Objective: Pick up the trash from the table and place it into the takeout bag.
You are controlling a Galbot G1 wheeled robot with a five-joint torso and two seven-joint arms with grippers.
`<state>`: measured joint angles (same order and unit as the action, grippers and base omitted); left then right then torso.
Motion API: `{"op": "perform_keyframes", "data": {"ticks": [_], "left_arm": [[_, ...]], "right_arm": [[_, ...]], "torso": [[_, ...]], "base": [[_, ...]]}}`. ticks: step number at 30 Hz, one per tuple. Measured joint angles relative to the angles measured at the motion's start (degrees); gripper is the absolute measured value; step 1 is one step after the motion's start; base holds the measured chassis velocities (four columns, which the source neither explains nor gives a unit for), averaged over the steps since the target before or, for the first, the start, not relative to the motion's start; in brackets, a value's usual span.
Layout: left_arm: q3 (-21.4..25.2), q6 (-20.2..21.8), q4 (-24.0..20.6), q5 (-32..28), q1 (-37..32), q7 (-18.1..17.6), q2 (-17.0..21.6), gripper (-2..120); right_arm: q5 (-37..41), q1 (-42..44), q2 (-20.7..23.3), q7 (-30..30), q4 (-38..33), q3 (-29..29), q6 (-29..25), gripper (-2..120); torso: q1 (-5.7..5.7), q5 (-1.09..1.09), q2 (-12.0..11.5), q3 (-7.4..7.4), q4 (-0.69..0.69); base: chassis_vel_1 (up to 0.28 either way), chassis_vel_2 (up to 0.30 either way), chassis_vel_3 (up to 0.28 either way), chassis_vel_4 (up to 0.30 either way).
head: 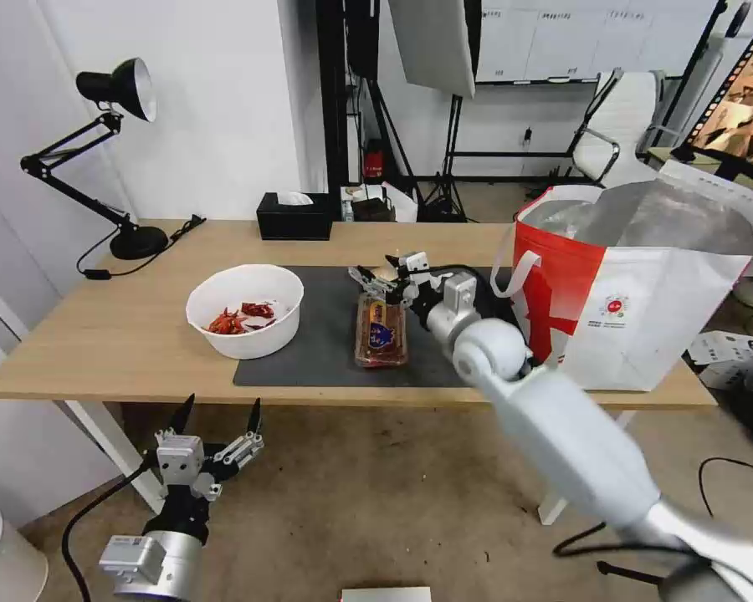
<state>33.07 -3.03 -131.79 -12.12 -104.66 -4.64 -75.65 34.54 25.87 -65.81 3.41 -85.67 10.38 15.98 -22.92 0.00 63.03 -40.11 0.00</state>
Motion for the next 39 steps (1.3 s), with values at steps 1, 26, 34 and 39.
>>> {"op": "perform_keyframes", "data": {"ticks": [1, 26, 34, 39], "left_arm": [[-0.17, 0.77, -0.09, -0.7, 0.18, -1.03, 0.29, 100], [-3.86, 10.39, -5.36, -45.59, 11.5, -13.29, 24.38, 100], [-8.64, 12.29, -0.41, -61.5, 22.79, -10.91, 28.59, 100], [-13.15, 12.68, 2.76, -64.24, 28.17, -9.99, 29.62, 100]], "right_arm": [[-0.34, -1.41, -0.13, 1.0, 2.13, 1.22, 1.07, 43], [-1.21, -2.99, -1.97, 2.76, 9.55, 3.67, 2.96, 0], [-0.59, -2.25, -1.18, 1.99, 9.34, 3.52, 3.68, 0], [-0.43, -1.82, -1.06, 1.77, 9.19, 3.31, 3.8, 0]], "torso": [[0.0, 0.01, -0.01, 0.0, 0.0], [0.0, 0.0, 0.0, 0.0, 0.01], [0.0, 0.0, -0.01, 0.0, 0.0], [0.0, 0.0, 0.0, 0.0, 0.0]], "base": [[0.0, 0.0, 0.0, 0.0], [0.0, 0.0, 0.0, 0.0], [0.0, 0.0, 0.0, 0.0], [0.0, 0.0, 0.0, 0.0]]}}
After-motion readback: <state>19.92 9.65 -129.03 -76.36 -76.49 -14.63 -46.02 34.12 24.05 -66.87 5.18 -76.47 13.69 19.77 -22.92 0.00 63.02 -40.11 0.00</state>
